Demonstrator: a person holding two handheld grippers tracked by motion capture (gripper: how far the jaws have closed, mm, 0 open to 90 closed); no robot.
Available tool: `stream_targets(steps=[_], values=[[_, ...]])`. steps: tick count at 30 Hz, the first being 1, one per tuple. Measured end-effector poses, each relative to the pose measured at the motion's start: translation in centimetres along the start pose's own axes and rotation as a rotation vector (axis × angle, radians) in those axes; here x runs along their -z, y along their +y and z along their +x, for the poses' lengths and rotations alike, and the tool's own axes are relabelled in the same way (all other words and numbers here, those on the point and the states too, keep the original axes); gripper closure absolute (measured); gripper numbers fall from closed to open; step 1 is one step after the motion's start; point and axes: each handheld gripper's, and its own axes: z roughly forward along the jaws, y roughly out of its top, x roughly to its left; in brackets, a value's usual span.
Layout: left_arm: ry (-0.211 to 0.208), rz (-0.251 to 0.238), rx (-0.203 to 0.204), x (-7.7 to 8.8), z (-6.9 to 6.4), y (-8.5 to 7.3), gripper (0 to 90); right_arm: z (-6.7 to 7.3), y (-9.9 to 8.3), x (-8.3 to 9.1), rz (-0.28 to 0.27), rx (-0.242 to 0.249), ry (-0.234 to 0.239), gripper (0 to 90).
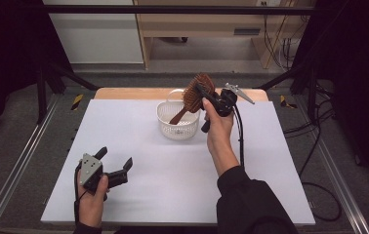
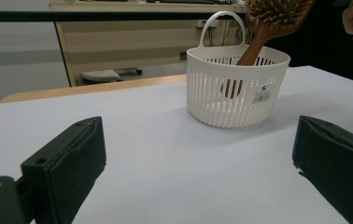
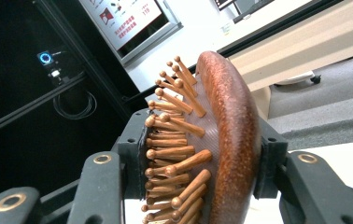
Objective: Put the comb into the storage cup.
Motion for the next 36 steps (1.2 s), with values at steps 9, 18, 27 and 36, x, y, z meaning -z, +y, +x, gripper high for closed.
stream_targets(steps=[9,18,27,36], values=[[-0.004,0.002,-0.002,0.0,0.0,0.0,2.7,-0.1,-0.9,-0.4,0.012,-0.001,0.000,50.1],[-0.006,0.002,-0.004,0.0,0.0,0.0,2.7,-0.1,-1.5,-0.8,0.014,-0.002,0.000,50.1],[0.004,0.000,-0.003,0.0,0.0,0.0,2.7,-0.2,-1.8,-1.1,0.016,-0.007,-0.001,50.1],[0.002,0.001,-0.001,0.0,0.0,0.0,2.7,-0.1,-2.1,-1.4,0.020,-0.022,0.003,50.0]])
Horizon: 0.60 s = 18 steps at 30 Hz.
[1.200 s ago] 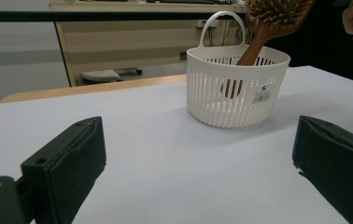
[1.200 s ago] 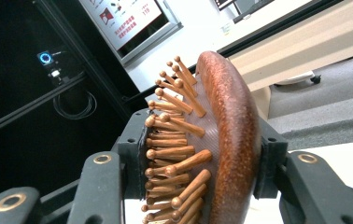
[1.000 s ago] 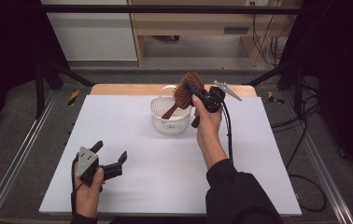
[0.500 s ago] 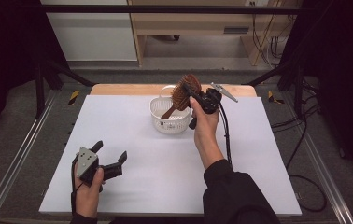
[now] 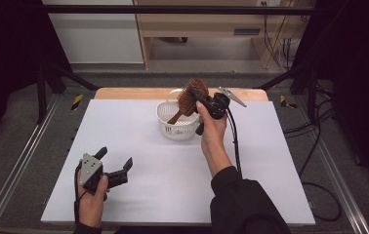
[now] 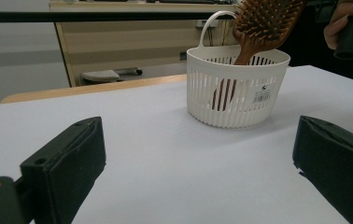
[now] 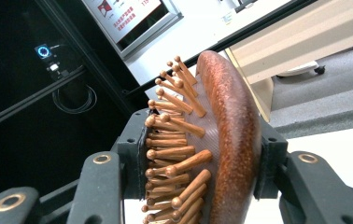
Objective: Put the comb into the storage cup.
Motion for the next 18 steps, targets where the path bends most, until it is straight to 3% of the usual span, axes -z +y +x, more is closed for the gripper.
stream_targets(steps=[18], values=[[-0.002,0.000,-0.002,0.02,0.05,0.00,2.7,-0.06,-0.40,-0.31,0.004,0.001,0.009,49.9]])
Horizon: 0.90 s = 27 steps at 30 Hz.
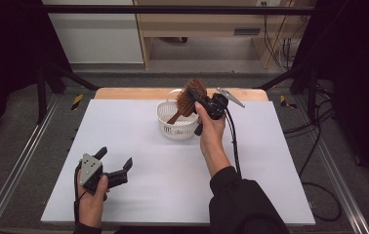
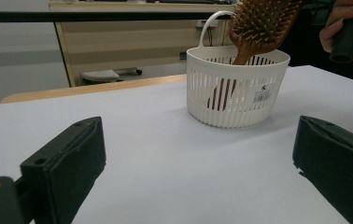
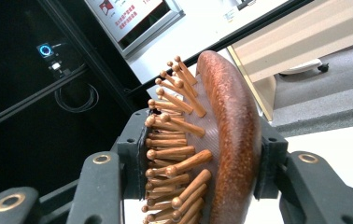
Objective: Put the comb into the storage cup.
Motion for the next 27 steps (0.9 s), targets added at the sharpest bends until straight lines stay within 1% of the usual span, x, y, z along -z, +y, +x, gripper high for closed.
stream_targets(steps=[13,17,27], values=[[-0.002,0.002,-0.001,-0.03,0.01,-0.02,2.7,-0.11,-0.26,-0.15,0.000,-0.006,0.009,49.9],[-0.003,0.002,-0.003,-0.04,-0.02,-0.02,2.7,-0.13,-0.35,-0.20,0.003,-0.016,0.011,49.8],[-0.004,0.000,-0.001,-0.04,-0.01,-0.03,2.7,-0.21,-0.64,-0.36,0.006,-0.013,0.012,49.8]])
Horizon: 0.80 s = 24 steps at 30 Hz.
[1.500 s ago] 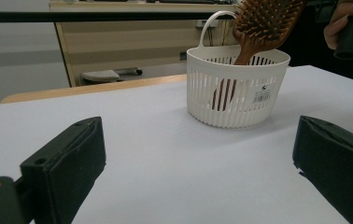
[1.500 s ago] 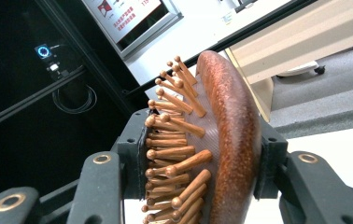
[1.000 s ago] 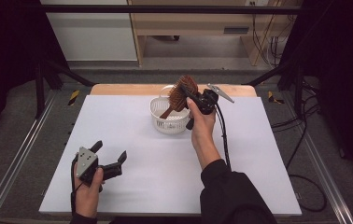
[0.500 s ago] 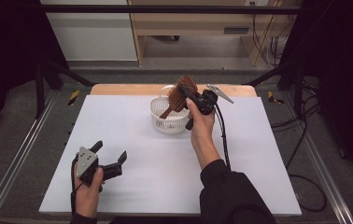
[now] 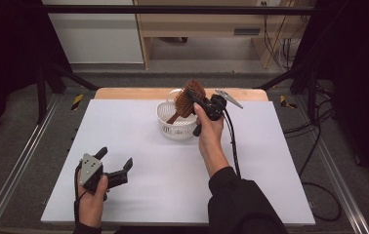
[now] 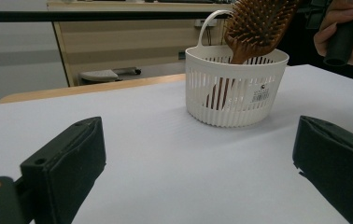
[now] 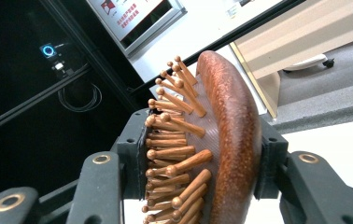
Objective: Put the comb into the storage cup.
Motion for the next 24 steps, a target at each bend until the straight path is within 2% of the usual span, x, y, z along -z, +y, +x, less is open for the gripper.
stream_targets(steps=[24], values=[[-0.004,0.005,-0.003,-0.04,0.02,-0.03,2.7,-0.37,-0.36,-0.08,0.009,-0.009,-0.010,49.6]])
